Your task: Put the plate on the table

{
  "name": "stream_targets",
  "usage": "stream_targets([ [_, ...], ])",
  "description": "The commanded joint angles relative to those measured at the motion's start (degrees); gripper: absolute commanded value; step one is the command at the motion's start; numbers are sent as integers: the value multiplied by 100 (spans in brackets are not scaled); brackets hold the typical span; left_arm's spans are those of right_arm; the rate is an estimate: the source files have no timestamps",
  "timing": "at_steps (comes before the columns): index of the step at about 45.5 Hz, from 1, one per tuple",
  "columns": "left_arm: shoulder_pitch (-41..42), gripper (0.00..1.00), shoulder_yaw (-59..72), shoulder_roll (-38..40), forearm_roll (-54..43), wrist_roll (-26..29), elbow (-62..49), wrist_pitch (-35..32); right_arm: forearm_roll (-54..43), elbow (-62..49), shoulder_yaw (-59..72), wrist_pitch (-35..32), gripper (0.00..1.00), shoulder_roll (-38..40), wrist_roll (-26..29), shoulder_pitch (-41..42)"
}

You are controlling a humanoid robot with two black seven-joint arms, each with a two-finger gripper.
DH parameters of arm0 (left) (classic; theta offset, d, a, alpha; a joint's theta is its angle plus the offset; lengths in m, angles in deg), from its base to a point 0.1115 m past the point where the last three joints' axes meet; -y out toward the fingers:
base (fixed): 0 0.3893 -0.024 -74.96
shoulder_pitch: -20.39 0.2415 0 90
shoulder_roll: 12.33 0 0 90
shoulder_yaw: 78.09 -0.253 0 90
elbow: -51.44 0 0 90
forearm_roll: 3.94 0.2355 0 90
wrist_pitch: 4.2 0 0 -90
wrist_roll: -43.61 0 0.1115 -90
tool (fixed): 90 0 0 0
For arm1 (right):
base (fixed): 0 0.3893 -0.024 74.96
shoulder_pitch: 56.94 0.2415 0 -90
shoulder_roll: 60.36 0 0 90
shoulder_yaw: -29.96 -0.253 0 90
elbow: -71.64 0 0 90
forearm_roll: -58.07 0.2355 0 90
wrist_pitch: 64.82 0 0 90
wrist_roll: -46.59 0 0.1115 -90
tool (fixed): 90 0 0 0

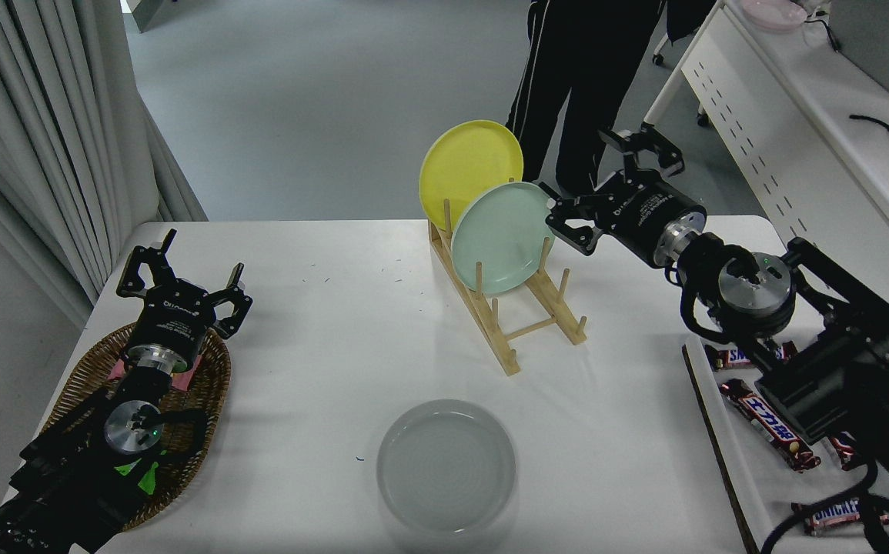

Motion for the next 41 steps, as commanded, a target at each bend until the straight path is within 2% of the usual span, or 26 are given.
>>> stream_targets([
  [1, 0, 100, 1, -1, 1, 0, -6, 0, -1058, -537, -458, -310, 100, -177, -386, -462],
  [9, 0, 100, 1, -1, 1, 0, 2, 0, -1067, -1080, -510, -969, 100, -353, -993, -717],
  [17, 0, 100, 1, -1, 1, 0, 2, 0, -1058, -2074, -730, -1550, 100, -634, -1195, -717],
  [29, 0, 100, 1, -1, 1, 0, 2, 0, -1058, -2444, -1020, -1594, 100, -810, -1564, -709],
  [41, 0, 100, 1, -1, 1, 0, 2, 0, -1050, -2558, -889, -1620, 100, -854, -1582, -718],
])
